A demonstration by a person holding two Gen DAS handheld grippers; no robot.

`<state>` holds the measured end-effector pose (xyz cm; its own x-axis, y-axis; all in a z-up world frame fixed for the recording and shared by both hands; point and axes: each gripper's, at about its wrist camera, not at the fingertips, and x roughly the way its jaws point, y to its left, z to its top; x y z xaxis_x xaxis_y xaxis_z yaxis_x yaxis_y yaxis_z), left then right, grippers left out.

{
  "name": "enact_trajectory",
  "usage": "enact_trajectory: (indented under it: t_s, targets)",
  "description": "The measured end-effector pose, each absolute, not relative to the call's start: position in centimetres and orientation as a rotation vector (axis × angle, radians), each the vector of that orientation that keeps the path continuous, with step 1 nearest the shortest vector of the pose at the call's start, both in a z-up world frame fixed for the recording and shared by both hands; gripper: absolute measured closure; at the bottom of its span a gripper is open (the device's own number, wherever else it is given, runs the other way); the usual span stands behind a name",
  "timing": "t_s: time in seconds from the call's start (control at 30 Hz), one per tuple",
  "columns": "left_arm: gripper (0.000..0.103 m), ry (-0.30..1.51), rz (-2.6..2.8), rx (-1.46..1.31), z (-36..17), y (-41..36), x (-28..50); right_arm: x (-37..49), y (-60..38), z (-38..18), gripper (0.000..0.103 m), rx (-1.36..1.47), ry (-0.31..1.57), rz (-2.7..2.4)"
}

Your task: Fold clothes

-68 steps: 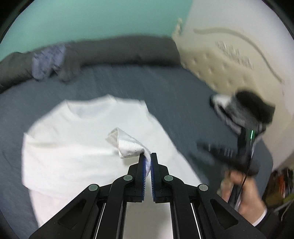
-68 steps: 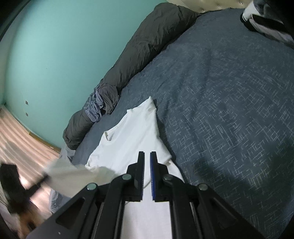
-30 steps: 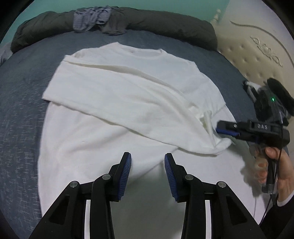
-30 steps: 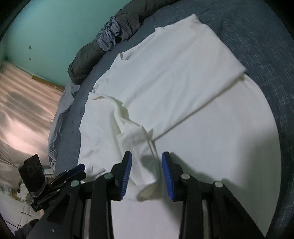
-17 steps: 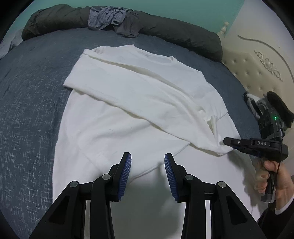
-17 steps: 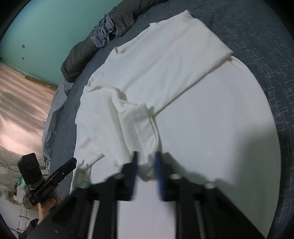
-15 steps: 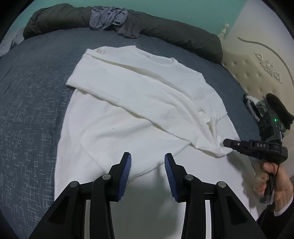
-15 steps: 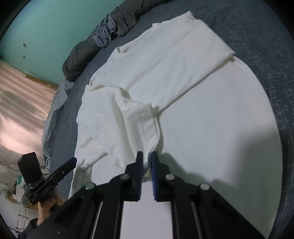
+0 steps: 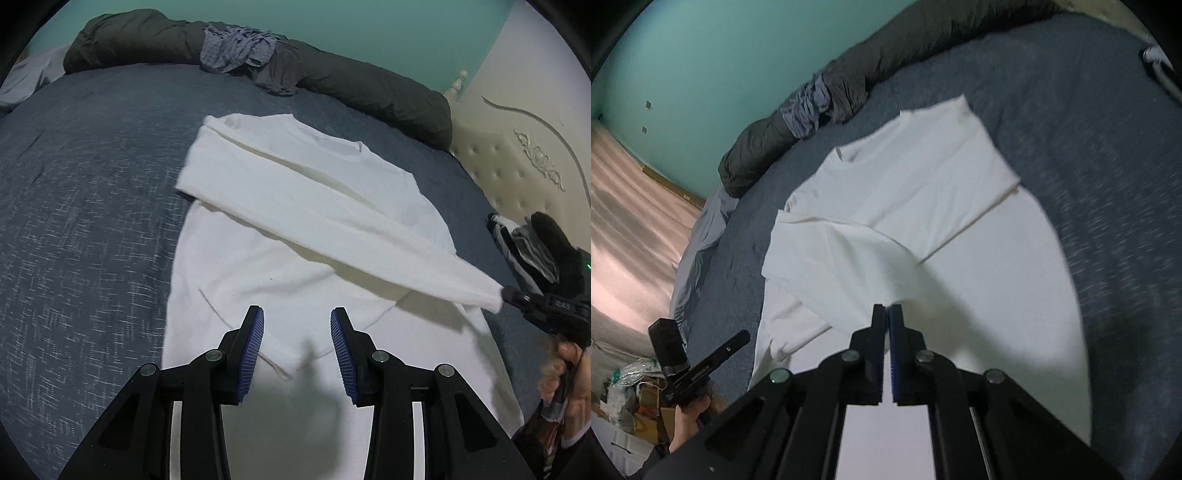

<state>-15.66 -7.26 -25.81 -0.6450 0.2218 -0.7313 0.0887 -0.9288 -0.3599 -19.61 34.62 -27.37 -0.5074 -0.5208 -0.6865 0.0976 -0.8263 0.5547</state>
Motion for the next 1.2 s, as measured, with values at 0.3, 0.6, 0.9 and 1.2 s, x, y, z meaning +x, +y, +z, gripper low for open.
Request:
enact_trajectory:
  t_s: [0.3, 0.6, 0.9, 1.2]
  targets:
    - [0.062, -0.569, 2.771, -1.36, -26.2, -10.5, -16.9, -16.6, 36.0, -28.5, 0.101, 1.305, -0.694, -2.391]
    - [0.062, -0.458, 2.822, -1.427, -26.4, -12.9, -21.9, -16.2, 38.2, -26.3, 0.102, 1.202, -0.678, -2.484]
    - [0.062, -0.411, 2.83, -1.442, -26.8, -13.6, -23.6, -20.2, 36.7, -30.2, 0.093, 1.376, -0.606, -2.369]
    - [0.062, -0.441, 2.828, -1.447, -27.3, -14.4, -23.4, -22.4, 33.1, -34.0, 0.078, 1.504, -0.349, -2.305]
